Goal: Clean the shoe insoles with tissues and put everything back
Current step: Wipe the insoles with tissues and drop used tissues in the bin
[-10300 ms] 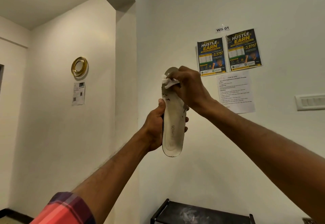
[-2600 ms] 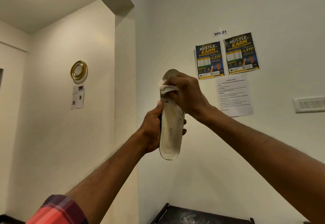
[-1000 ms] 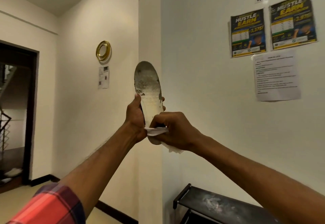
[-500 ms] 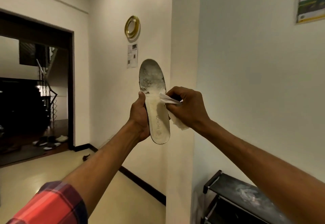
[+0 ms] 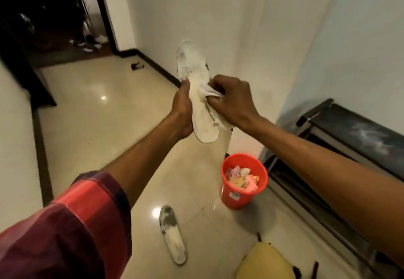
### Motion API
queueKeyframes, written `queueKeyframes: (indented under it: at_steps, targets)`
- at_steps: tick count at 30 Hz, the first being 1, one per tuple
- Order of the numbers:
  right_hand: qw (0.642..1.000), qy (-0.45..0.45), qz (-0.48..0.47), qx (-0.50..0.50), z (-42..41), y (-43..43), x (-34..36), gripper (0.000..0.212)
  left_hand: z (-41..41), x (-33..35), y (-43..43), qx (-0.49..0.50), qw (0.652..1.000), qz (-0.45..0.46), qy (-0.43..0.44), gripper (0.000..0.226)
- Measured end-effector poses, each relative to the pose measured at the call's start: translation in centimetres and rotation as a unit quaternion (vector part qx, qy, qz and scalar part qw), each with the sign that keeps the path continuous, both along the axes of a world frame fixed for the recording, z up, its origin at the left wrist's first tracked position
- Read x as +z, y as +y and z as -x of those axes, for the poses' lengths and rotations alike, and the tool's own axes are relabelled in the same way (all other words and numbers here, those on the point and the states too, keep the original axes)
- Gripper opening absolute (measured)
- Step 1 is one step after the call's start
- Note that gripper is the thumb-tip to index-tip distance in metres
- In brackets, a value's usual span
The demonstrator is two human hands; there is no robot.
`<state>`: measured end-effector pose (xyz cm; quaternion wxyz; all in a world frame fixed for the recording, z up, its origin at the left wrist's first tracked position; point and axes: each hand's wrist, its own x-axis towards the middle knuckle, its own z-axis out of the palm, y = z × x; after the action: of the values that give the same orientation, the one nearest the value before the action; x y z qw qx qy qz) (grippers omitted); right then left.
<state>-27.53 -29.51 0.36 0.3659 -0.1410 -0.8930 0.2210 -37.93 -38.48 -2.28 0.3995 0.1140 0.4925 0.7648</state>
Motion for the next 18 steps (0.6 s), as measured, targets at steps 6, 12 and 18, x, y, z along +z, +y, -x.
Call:
queueKeyframes:
  at_steps: [6,12,18]
  targets:
    - [0.988,-0.102,0.112,0.01,3.0,3.6,-19.8,0.01,2.1,-21.6,2.2,0.06,0.984,0.166,-0.037,0.042]
    - [0.952,-0.198,0.232,0.004,0.7,3.8,-38.6,0.007,-1.9,-40.3,2.3,0.086,0.948,0.299,-0.071,0.024]
    - [0.902,-0.294,0.316,-0.025,-2.2,2.6,-53.6,0.008,-4.5,-53.4,1.4,0.087,0.902,0.414,-0.09,0.024]
